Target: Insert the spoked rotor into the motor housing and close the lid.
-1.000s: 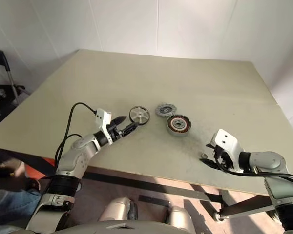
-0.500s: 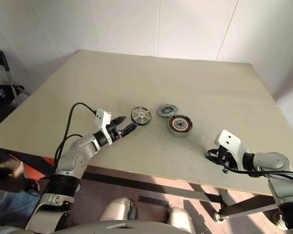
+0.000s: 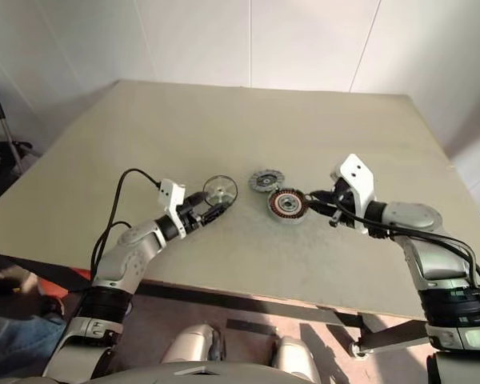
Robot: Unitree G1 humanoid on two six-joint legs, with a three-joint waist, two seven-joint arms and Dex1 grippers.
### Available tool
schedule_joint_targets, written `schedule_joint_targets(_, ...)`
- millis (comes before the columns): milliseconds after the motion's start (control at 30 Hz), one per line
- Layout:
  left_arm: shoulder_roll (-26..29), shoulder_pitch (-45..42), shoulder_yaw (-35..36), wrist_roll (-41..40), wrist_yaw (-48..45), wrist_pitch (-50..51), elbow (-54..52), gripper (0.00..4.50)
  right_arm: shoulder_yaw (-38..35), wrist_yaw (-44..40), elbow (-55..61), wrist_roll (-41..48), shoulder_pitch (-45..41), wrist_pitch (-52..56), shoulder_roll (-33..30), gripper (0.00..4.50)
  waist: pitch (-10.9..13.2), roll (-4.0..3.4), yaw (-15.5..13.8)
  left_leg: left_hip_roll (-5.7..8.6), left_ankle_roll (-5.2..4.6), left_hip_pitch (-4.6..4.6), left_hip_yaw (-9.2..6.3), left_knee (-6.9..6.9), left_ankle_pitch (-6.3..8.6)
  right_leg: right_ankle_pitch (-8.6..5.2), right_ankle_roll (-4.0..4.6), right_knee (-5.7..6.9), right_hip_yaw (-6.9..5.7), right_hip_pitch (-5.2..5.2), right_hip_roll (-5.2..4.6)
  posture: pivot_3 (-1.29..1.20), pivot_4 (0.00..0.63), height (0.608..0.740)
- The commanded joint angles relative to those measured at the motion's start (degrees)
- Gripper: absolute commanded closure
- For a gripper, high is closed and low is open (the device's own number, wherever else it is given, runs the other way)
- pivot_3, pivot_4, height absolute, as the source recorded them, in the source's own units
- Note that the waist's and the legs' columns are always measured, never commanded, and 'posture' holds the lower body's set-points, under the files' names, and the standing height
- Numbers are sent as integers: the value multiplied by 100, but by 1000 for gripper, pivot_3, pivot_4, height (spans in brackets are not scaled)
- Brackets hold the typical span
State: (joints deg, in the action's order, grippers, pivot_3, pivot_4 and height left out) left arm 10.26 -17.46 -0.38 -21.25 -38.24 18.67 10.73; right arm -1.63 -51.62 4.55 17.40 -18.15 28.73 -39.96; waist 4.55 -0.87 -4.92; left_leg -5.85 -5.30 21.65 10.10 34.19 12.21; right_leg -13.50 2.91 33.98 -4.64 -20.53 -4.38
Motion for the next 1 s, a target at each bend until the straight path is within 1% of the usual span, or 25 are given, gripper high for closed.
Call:
schedule_joint_targets(33, -10, -101, 21, -16, -3, -63, -112, 0, 271, 260, -274, -232, -409, 14, 232, 3841, -1, 0, -10, 0, -2, 28, 0, 8, 0, 0, 1, 16, 0, -29, -1, 0, 0, 740)
schedule_joint_targets(100, -12, -85, 33, -15, 14, -69, -139, 0, 428, 303, -468, -343, -560, -10, 352, 3841, 0, 0, -33, 1, -6, 60, 1, 31, 2, -6, 12, 54, 2, -62, -6, 0, 0, 740)
schedule_joint_targets(167, -3, -50, 58, -20, 36, -74, -182, 0, 561, 273, -546, -418, -601, -46, 409, 3841, 0, -1, -70, -1, -8, 68, 1, 44, 5, -13, 21, 73, 2, -69, -7, 0, 0, 740)
schedule_joint_targets(267, 14, 8, 77, -24, 60, -84, -232, 0, 698, 254, -616, -525, -601, -98, 447, 3841, 1, -1, -66, -2, 19, 56, 0, 44, 8, -14, 21, 73, 2, -59, -7, 0, 0, 740)
schedule_joint_targets(500, 27, 23, 79, -35, 96, -91, -260, 0, 795, 193, -718, -664, -560, -167, 417, 3841, 2, 1, -57, -6, 47, -3, -1, 47, -6, -13, 19, 81, 8, -14, -6, 0, 0, 740)
schedule_joint_targets(767, 17, -10, 47, -31, 76, -101, -222, 0, 801, 280, -1062, -793, -707, -254, 501, 3841, 2, 1, -54, -6, 41, 8, -1, 46, -3, -13, 20, 81, 8, -24, -6, 0, 0, 740)
schedule_joint_targets(1000, 17, 15, 53, -31, 101, -94, -248, 0, 835, 214, -1287, -905, -691, -399, 441, 3841, 1, 1, -60, -6, 41, 7, -1, 47, -3, -13, 20, 81, 7, -21, -6, 0, 0, 740)
